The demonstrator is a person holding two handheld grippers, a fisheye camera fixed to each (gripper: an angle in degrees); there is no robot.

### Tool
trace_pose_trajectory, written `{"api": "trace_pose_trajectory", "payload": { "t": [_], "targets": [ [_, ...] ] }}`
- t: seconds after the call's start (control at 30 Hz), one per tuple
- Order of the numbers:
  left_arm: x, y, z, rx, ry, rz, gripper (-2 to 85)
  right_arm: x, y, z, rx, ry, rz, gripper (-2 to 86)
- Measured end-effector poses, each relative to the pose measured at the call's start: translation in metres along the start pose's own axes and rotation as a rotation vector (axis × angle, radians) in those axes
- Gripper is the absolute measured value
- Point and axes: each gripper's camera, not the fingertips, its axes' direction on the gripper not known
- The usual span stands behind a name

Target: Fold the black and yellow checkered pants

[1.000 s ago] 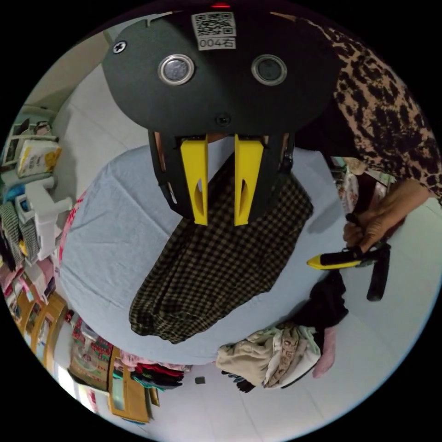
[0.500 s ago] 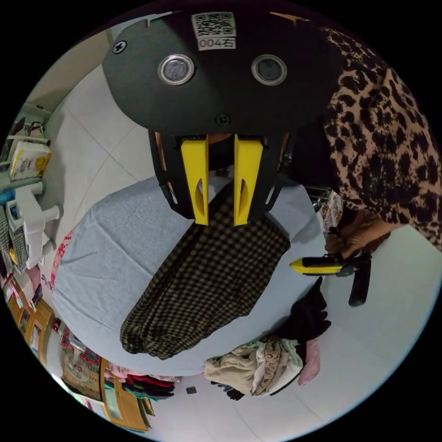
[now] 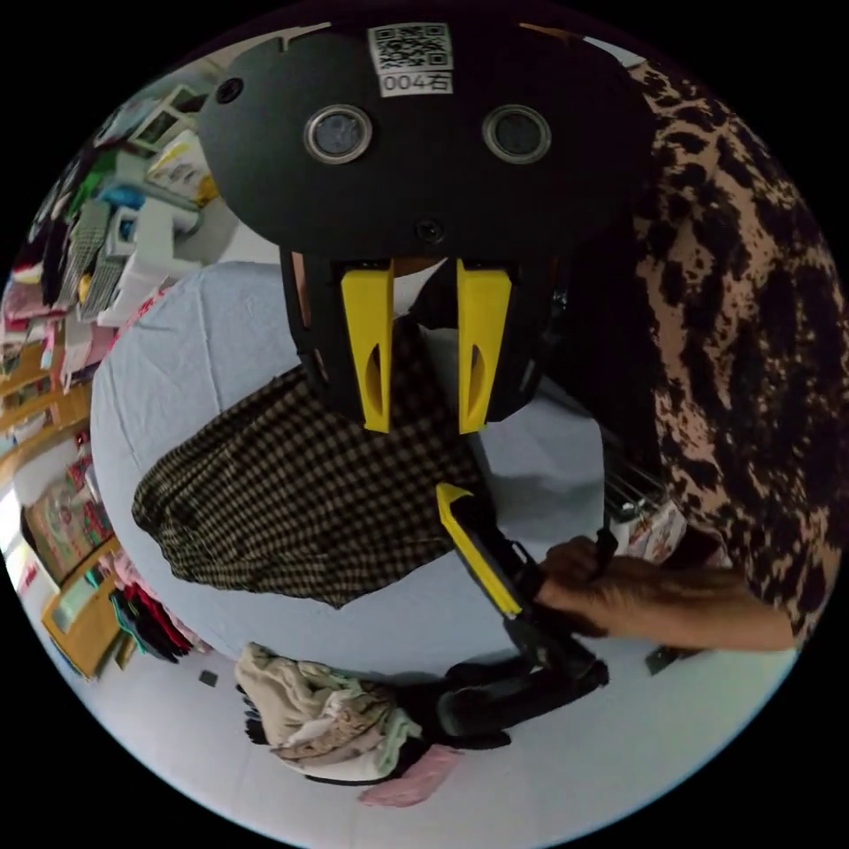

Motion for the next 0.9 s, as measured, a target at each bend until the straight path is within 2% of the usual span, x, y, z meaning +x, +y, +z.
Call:
{"api": "trace_pose_trajectory", "payload": {
  "t": [0.17,0.33,0.6,0.77,0.9],
  "targets": [
    [-0.010,-0.007,0.002,-0.015,0.048,-0.033,0.7,-0.029,-0.007,0.017,-0.092,0.107,-0.218,11.6],
    [-0.013,-0.007,0.003,0.004,0.064,-0.050,0.5,-0.038,-0.014,0.022,-0.133,0.177,-0.297,8.4],
    [-0.005,-0.004,-0.004,0.039,0.066,-0.059,0.7,-0.007,-0.030,0.004,-0.124,0.023,-0.056,4.5],
    [0.036,-0.029,-0.069,0.276,-0.150,0.061,0.3,0.007,-0.030,-0.009,-0.085,-0.012,0.010,4.5],
    [0.040,-0.082,-0.055,0.205,-0.221,0.109,0.2,0.018,-0.028,-0.010,-0.083,-0.048,0.049,4.6]
  ]
}}
